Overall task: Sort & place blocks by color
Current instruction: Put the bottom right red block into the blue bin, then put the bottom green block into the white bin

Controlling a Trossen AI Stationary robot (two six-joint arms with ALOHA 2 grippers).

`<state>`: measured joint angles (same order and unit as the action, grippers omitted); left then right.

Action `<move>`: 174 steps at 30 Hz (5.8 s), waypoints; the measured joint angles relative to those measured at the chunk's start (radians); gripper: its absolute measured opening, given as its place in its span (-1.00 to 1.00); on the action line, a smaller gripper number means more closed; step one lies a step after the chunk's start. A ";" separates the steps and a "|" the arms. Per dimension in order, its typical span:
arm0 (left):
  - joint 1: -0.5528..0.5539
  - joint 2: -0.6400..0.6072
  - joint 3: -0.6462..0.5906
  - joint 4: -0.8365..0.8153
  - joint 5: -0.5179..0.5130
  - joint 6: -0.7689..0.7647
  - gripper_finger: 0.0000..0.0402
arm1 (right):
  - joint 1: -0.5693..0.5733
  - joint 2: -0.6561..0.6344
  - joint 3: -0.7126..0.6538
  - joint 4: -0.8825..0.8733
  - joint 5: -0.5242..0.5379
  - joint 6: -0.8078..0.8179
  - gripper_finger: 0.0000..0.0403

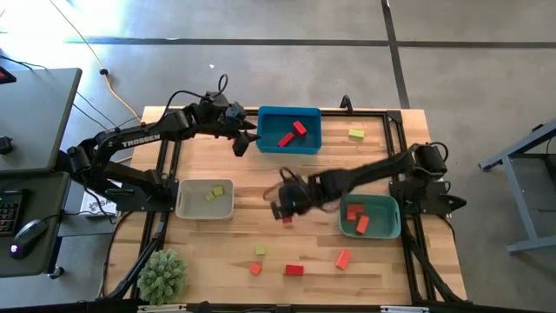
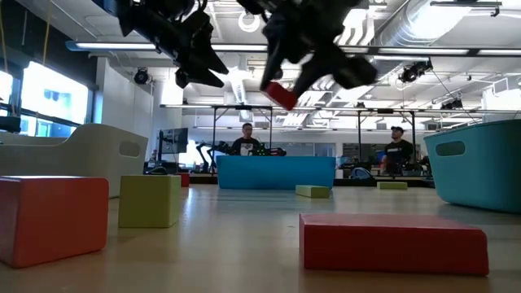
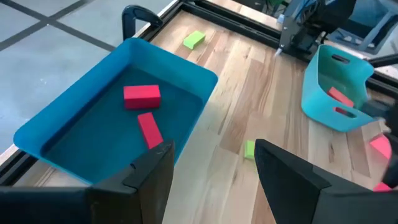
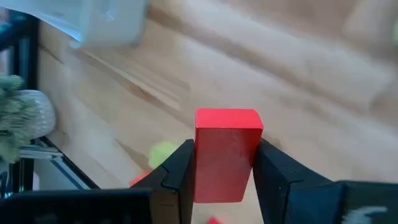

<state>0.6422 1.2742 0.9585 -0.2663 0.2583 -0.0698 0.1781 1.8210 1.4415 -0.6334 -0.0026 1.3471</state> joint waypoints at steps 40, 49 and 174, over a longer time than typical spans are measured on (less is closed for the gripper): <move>-0.059 -0.002 0.000 -0.092 0.000 -0.495 0.05 | -0.697 -0.001 0.045 -0.088 0.012 -1.487 -0.49; -0.174 -0.002 0.000 -0.112 0.000 -0.504 0.05 | -0.742 -0.001 -0.051 -0.022 0.010 -1.483 -0.49; -1.068 0.593 0.002 0.172 -0.475 -0.502 -0.48 | -0.555 0.000 0.408 -0.547 0.191 -1.107 0.02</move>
<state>-0.4254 1.8671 0.9601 -0.0943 -0.2168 -0.5720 -0.3771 1.8206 1.8500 -1.1808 0.1883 0.2406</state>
